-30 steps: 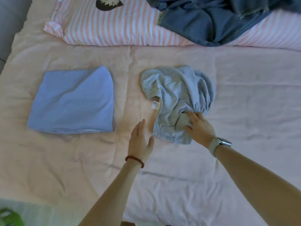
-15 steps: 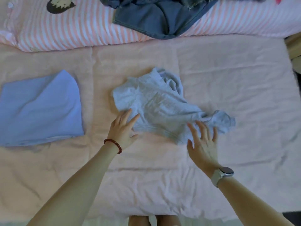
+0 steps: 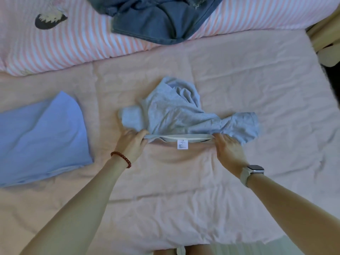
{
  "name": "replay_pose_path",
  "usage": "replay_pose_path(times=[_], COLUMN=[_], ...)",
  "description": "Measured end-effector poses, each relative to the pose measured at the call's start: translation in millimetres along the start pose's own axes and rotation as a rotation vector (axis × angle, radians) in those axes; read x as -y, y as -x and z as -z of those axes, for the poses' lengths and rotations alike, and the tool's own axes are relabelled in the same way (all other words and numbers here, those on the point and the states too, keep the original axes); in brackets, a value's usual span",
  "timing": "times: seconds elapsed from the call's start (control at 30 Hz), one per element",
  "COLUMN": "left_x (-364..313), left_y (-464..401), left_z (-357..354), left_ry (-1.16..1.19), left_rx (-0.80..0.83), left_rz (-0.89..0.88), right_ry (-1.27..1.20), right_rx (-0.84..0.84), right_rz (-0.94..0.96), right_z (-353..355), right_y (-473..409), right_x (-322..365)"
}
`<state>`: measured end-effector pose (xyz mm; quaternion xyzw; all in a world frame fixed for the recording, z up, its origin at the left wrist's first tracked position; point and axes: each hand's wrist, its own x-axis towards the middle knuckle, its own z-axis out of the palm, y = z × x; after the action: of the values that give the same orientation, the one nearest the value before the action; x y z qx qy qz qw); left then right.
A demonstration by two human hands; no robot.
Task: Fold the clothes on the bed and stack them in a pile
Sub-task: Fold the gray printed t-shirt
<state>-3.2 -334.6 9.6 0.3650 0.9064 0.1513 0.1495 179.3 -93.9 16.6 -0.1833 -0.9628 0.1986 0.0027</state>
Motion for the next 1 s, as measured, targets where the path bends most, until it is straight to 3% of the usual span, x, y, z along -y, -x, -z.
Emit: replay_pose_path(times=[0.07, 0.17, 0.33, 0.53, 0.67, 0.83, 1.0], left_x=[-8, -30, -74, -114, -137, -144, -140], left_y=[15, 48, 81, 82, 88, 122, 145], left_z=[23, 63, 146, 264, 331, 382, 386], left_ry=[0.201, 0.424, 0.551, 0.526, 0.617, 0.802, 0.941], left_rx=[-0.086, -0.183, -0.422, -0.620, -0.625, -0.461, -0.347], left_rz=[0.084, 0.094, 0.081, -0.065, -0.114, -0.208, -0.212], right_ry=[-0.190, -0.413, -0.576, -0.445, -0.357, -0.631, -0.719], right_rx=[-0.016, -0.109, -0.342, -0.546, -0.514, -0.373, -0.384], right_rz=[-0.192, -0.288, -0.264, -0.127, -0.039, 0.109, 0.184], right_z=[18, 52, 137, 254, 319, 373, 388], right_y=[10, 31, 52, 54, 55, 84, 99], right_x=[5, 22, 70, 119, 136, 155, 168])
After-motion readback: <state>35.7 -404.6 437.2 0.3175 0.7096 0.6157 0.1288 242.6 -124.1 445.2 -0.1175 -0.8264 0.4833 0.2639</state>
